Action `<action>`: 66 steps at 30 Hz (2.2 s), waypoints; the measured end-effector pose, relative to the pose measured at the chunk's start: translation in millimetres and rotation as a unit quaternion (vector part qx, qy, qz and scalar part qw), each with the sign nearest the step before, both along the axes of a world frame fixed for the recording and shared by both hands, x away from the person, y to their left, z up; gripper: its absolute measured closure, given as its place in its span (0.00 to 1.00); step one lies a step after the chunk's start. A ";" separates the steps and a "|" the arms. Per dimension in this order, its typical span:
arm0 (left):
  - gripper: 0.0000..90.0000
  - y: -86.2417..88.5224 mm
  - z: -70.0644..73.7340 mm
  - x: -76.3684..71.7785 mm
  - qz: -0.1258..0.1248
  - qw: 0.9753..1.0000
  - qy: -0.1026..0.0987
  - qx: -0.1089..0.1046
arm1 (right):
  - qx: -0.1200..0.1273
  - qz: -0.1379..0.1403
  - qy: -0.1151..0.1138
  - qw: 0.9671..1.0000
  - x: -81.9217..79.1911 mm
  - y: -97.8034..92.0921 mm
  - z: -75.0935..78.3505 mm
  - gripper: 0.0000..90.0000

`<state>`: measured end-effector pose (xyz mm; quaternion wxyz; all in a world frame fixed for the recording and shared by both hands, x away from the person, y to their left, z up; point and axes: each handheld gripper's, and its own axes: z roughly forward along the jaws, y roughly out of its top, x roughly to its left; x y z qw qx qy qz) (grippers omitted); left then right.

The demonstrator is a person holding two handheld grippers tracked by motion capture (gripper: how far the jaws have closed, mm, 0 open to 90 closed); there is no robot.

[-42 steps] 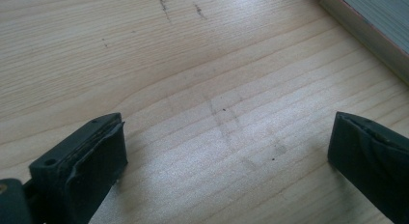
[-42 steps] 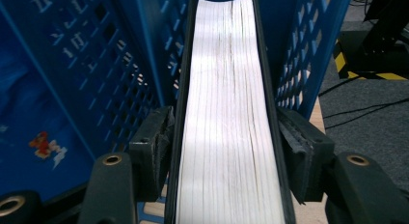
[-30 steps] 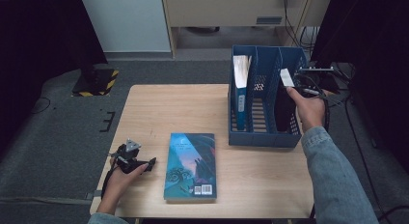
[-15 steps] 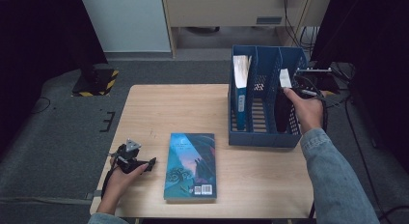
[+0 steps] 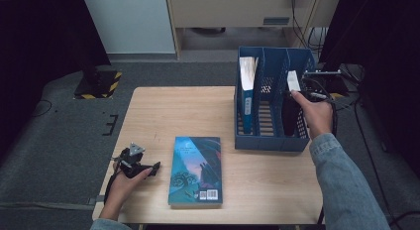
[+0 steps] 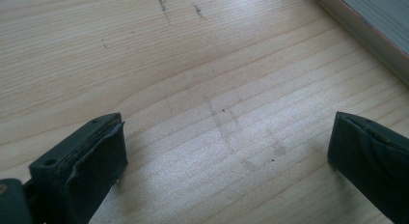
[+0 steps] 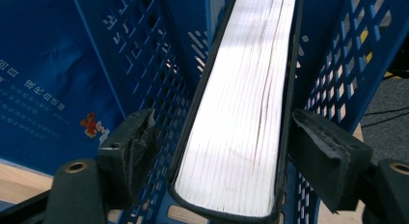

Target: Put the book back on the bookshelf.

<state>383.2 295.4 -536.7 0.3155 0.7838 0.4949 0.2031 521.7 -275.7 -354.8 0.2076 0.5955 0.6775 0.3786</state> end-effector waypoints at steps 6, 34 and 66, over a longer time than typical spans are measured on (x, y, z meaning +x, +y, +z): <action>0.00 -0.3 0.0 0.0 0.000 1.000 0.000 0.000 | 0.000 -0.002 -0.008 1.000 -3.8 -0.6 -3.7 0.22; 0.00 -1.4 0.1 -0.1 -0.002 1.000 0.000 0.000 | -0.011 0.006 -0.044 0.999 -29.6 -8.9 1.8 0.05; 0.00 -2.1 0.0 0.9 -0.007 1.000 0.000 -0.001 | -0.033 0.015 -0.053 0.998 -112.7 9.7 -18.7 0.14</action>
